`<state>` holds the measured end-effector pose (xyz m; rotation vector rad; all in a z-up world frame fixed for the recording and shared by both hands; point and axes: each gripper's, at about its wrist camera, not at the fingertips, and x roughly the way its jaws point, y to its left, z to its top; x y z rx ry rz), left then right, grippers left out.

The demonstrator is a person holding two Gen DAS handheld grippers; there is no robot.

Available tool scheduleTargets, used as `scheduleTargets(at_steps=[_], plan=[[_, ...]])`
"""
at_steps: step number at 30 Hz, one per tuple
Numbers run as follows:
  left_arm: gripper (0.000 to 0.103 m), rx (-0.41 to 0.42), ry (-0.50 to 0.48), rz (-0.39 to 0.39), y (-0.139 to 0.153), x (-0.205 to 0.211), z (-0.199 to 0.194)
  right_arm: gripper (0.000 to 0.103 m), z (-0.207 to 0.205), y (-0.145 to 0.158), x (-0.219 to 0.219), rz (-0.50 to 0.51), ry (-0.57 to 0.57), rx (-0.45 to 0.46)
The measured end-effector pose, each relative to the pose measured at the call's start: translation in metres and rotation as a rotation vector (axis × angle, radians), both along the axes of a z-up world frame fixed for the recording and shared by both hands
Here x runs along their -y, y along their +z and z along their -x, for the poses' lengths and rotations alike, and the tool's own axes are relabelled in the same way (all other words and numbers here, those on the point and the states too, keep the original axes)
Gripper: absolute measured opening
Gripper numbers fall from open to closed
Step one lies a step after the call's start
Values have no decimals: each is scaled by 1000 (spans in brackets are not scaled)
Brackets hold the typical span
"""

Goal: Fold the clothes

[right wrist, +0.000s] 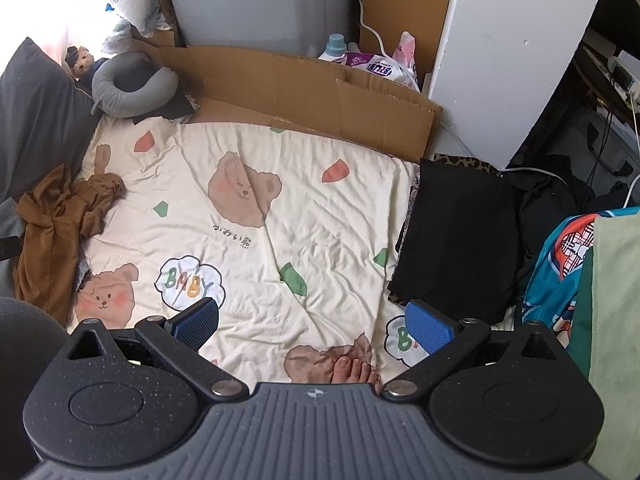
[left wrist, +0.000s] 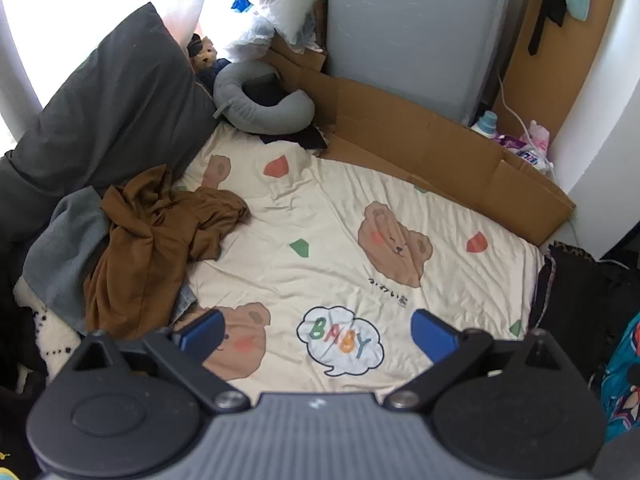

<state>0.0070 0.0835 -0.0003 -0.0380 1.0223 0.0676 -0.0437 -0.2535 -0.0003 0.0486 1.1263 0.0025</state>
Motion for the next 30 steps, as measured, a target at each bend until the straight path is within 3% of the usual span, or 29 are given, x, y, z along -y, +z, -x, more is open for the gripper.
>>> scheduleTargets(at_steps=[19, 30], plan=[[100, 8, 11, 19, 1, -4, 1, 103, 0, -1, 4, -34, -17, -5], [100, 10, 1, 17, 1, -2, 1, 103, 5, 3, 0, 36, -23, 24]])
